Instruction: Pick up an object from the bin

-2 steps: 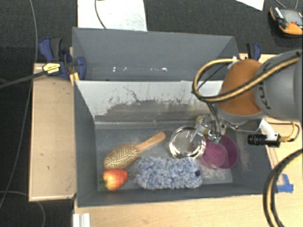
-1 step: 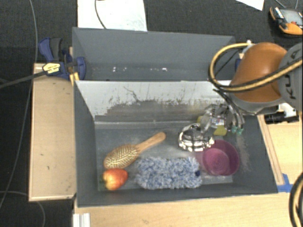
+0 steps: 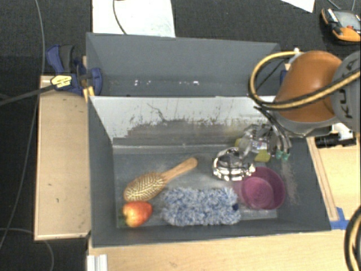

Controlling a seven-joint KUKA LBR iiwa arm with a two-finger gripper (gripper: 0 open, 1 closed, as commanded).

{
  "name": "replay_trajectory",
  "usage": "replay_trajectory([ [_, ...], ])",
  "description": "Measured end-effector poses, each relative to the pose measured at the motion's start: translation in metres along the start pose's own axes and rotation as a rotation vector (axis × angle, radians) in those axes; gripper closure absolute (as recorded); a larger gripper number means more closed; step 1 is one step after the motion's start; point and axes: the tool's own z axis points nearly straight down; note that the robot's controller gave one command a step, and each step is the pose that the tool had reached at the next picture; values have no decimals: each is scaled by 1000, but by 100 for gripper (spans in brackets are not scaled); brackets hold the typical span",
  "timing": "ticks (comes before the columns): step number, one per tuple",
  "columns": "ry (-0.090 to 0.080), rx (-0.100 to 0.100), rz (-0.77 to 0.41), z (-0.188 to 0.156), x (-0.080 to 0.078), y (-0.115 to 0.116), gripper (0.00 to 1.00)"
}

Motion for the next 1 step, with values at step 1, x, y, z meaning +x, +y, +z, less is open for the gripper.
replay_trajectory([
  [1,3,1,-24,-4,1,1,100],
])
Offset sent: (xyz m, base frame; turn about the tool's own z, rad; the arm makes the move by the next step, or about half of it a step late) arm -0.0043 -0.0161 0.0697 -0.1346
